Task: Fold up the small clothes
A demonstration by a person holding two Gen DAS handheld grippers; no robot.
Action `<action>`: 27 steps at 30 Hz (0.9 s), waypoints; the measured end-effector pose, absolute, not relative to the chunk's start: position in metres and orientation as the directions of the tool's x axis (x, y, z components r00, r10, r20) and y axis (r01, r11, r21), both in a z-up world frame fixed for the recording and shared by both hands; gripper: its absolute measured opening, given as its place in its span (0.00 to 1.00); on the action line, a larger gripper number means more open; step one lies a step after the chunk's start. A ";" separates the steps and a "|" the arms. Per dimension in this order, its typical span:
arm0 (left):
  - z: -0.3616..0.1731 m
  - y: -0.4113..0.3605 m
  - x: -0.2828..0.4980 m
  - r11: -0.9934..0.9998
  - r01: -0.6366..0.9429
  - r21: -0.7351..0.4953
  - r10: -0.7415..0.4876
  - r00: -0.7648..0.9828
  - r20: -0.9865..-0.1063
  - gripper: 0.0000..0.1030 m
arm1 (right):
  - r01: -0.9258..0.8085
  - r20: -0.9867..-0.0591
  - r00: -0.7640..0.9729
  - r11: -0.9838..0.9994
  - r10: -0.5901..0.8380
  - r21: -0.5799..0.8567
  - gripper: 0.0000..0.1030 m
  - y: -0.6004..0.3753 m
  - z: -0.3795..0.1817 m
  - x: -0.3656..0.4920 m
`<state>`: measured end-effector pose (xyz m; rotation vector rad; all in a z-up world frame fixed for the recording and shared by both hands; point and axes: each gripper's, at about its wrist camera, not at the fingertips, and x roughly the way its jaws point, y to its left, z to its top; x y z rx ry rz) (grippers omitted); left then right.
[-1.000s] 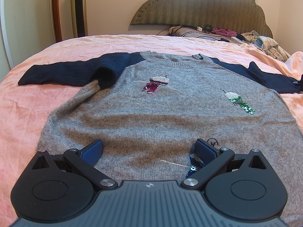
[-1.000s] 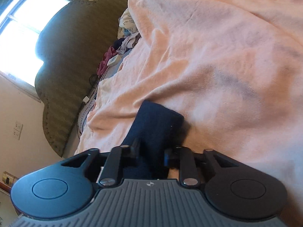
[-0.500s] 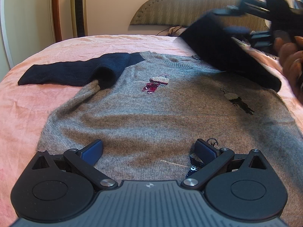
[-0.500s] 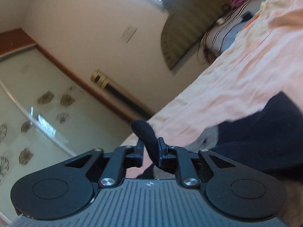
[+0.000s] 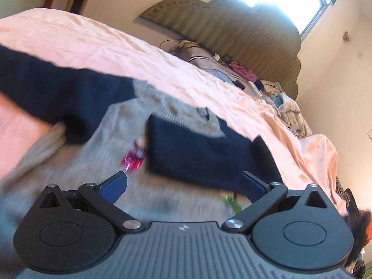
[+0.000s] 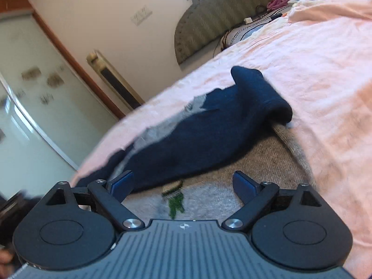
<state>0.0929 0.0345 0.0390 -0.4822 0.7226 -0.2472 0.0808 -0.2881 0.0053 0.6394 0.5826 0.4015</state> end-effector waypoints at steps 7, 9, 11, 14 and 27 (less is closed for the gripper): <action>0.014 -0.005 0.160 0.944 -0.001 -0.330 -0.239 0.686 -0.687 0.21 | -0.183 -0.375 0.763 0.732 0.527 0.657 1.00 -0.283 0.003 0.085; 0.015 -0.014 0.165 0.965 -0.001 -0.263 -0.189 0.693 -0.696 0.08 | -0.184 -0.369 0.764 0.727 0.529 0.661 1.00 -0.284 0.004 0.086; 0.022 -0.015 0.165 0.973 0.005 -0.233 -0.167 0.711 -0.683 0.06 | -0.184 -0.373 0.763 0.730 0.529 0.658 1.00 -0.283 0.004 0.086; 0.039 -0.003 0.156 0.985 -0.005 -0.171 -0.106 0.766 -0.634 0.06 | -0.185 -0.371 0.763 0.729 0.528 0.659 1.00 -0.283 0.005 0.085; 0.050 0.026 0.114 0.995 -0.076 -0.062 0.032 0.845 -0.533 0.23 | -0.178 -0.396 0.757 0.747 0.519 0.640 1.00 -0.282 0.033 0.092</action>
